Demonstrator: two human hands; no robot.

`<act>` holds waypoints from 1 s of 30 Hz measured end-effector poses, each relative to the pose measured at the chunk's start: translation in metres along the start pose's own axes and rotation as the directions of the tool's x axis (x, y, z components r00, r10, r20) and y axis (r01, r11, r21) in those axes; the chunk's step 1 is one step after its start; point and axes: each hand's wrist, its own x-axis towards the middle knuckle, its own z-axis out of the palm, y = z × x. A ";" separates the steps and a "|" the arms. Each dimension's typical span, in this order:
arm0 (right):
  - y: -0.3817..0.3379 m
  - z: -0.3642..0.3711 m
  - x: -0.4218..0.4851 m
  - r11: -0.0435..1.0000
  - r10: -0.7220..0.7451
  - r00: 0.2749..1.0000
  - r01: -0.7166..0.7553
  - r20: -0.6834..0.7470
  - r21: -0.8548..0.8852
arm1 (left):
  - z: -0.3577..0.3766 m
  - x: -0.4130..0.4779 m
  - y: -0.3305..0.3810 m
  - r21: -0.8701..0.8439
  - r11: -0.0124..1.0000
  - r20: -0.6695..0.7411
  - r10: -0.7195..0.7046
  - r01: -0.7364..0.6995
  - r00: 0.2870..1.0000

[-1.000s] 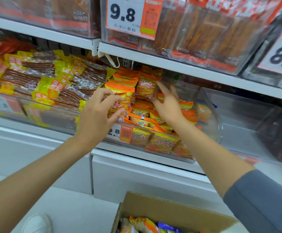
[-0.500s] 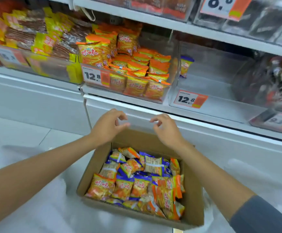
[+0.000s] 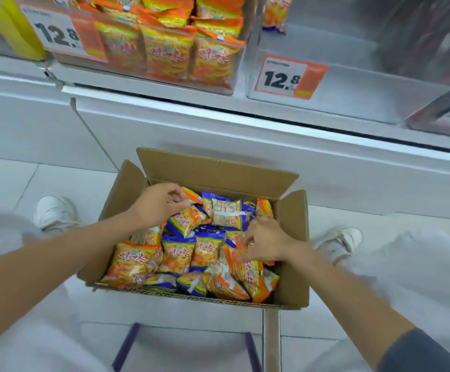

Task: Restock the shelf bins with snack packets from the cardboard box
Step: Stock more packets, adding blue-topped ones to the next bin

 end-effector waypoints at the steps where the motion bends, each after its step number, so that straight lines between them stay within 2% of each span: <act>1: -0.003 0.001 -0.002 0.999 -0.030 0.999 0.029 -0.012 -0.037 | 0.004 0.001 0.005 -0.002 1.000 0.026 0.005 -0.005 1.000; 2: -0.004 0.001 -0.003 0.998 -0.057 0.997 0.056 -0.043 -0.014 | 0.008 0.002 0.011 0.004 1.000 0.053 0.007 -0.007 0.999; 4: -0.008 -0.006 -0.008 0.980 -0.065 0.990 0.087 -0.125 0.180 | 0.015 0.003 0.021 -0.013 1.000 0.122 -0.012 0.013 0.992; 7: -0.018 -0.030 -0.020 0.854 -0.007 0.965 0.143 -0.263 0.501 | 0.027 0.000 0.043 -0.170 0.980 0.292 -0.050 0.103 0.955; 10: -0.028 -0.050 -0.035 0.710 -0.009 0.935 0.256 -0.356 0.656 | 0.038 -0.002 0.058 -0.380 0.890 0.410 -0.082 0.253 0.908; 12: -0.026 -0.055 -0.041 0.696 0.047 0.923 0.244 -0.382 0.676 | 0.040 0.000 0.061 -0.481 0.798 0.438 -0.138 0.362 0.888; 15: -0.008 -0.048 -0.039 0.811 0.214 0.912 0.035 -0.351 0.584 | 0.039 0.008 0.051 -0.555 0.688 0.402 -0.270 0.467 0.875; 18: 0.003 -0.023 -0.028 0.942 0.243 0.942 -0.171 -0.233 0.289 | 0.037 0.012 0.038 -0.590 0.602 0.386 -0.374 0.538 0.843; 20: 0.004 -0.001 -0.020 0.965 0.249 0.950 -0.226 -0.189 0.136 | 0.036 0.011 0.030 -0.544 0.634 0.371 -0.406 0.550 0.835; 21: 0.004 0.008 -0.017 0.966 0.251 0.950 -0.233 -0.186 0.113 | 0.035 0.010 0.027 -0.518 0.667 0.350 -0.405 0.535 0.844; 23: 0.002 0.016 -0.011 0.956 0.256 0.945 -0.217 -0.204 0.196 | 0.033 0.009 0.024 -0.521 0.689 0.314 -0.394 0.504 0.864; 26: -0.002 0.002 -0.008 0.873 0.268 0.931 -0.126 -0.247 0.472 | 0.030 0.005 0.027 -0.591 0.685 0.233 -0.360 0.426 0.903; 30: -0.016 -0.035 -0.018 0.639 0.167 0.949 0.102 -0.267 0.762 | 0.022 0.004 0.030 -0.652 0.687 0.027 -0.402 0.321 0.915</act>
